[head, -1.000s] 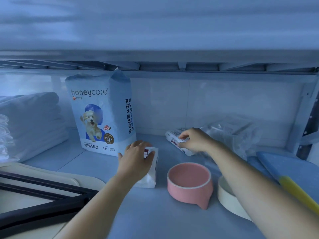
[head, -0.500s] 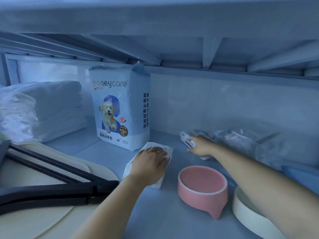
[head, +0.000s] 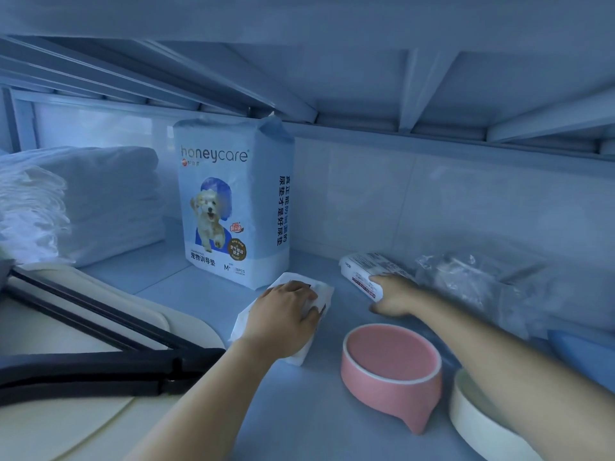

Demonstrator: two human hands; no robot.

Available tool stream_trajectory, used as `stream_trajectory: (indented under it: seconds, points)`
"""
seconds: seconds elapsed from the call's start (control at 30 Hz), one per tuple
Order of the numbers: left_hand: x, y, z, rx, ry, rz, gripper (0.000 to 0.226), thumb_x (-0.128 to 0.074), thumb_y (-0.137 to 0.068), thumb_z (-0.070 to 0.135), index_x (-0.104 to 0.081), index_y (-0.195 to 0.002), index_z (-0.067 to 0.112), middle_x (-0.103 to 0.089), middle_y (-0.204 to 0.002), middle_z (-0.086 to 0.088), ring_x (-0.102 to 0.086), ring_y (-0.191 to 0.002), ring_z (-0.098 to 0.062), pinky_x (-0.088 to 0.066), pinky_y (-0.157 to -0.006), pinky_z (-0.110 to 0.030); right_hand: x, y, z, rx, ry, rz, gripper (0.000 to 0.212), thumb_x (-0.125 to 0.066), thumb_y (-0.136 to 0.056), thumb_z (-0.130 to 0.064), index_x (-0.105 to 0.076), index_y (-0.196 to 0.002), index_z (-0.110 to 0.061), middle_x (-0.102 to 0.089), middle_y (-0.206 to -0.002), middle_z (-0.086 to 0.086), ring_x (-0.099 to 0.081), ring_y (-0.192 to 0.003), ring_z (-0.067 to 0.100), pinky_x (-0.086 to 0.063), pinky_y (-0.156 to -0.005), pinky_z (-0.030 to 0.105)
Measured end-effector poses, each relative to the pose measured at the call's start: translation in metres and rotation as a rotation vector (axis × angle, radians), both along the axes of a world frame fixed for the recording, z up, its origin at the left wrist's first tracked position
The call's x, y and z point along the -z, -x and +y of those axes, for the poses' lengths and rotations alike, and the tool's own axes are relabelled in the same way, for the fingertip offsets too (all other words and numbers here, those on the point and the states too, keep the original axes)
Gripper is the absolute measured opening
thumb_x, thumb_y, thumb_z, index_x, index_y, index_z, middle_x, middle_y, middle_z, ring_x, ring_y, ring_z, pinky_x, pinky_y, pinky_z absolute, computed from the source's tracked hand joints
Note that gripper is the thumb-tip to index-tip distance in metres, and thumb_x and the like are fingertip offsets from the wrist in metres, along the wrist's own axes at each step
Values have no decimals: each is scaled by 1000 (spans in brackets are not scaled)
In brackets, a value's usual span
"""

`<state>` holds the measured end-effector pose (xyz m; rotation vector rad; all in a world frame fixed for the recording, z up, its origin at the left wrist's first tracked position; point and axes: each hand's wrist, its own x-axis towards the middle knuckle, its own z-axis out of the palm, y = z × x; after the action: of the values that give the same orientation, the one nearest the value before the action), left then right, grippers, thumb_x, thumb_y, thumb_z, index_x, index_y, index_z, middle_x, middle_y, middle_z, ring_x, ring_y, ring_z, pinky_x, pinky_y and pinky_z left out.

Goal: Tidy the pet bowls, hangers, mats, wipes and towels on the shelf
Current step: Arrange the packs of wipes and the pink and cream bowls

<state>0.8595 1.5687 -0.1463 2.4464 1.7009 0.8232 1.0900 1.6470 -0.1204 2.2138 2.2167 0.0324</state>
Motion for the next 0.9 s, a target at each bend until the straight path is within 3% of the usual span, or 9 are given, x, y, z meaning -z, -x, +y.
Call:
stream_trajectory:
  seconds: [0.13, 0.33, 0.47, 0.63, 0.73, 0.9]
  points:
    - [1, -1, -1, -7, 3, 6, 37, -40, -94, 37, -53, -128, 30, -42, -142, 17, -43, -124, -14, -29, -100, -22, -8, 3, -5, -74, -44, 127, 53, -64, -81, -31, -48, -131, -25, -52, -135, 0, -51, -119, 20, -43, -90, 25]
    - [0, -1, -1, -75, -7, -105, 58, -26, -73, 44, -63, -117, 33, -50, -135, 19, -50, -118, -10, -36, -91, -20, -20, 10, -2, -87, -102, 406, 50, -66, -83, -25, -52, -131, -18, -56, -133, 2, -55, -117, 15, -38, -93, 20]
    - [3, 0, 0, -139, -45, -99, 60, -23, -73, 43, -63, -117, 32, -51, -134, 17, -51, -116, -12, -36, -92, -21, -10, 18, 2, -52, -26, 186, 69, -66, -82, -42, -38, -141, -18, -43, -145, 2, -44, -129, 22, -38, -101, 28]
    - [6, 4, 1, -170, -48, -64, 52, -27, -82, 44, -58, -122, 34, -48, -137, 17, -47, -121, -12, -32, -97, -20, -9, 24, 9, -61, -80, -6, 47, -63, -85, -41, -52, -123, -16, -56, -128, 5, -54, -114, 26, -44, -87, 30]
    - [8, 5, 2, -164, -41, -45, 45, -32, -87, 43, -57, -124, 34, -46, -138, 18, -46, -122, -12, -30, -98, -20, -10, 25, 8, -34, -83, -15, 32, -57, -87, -34, -54, -114, -18, -59, -122, 5, -56, -107, 26, -43, -78, 29]
    - [6, 6, 6, -154, -30, -19, 41, -36, -89, 42, -56, -123, 34, -45, -138, 17, -45, -123, -12, -28, -99, -22, -19, 28, 7, -22, -70, 122, 25, -52, -87, -24, -57, -111, -16, -62, -115, 5, -58, -102, 26, -44, -80, 31]
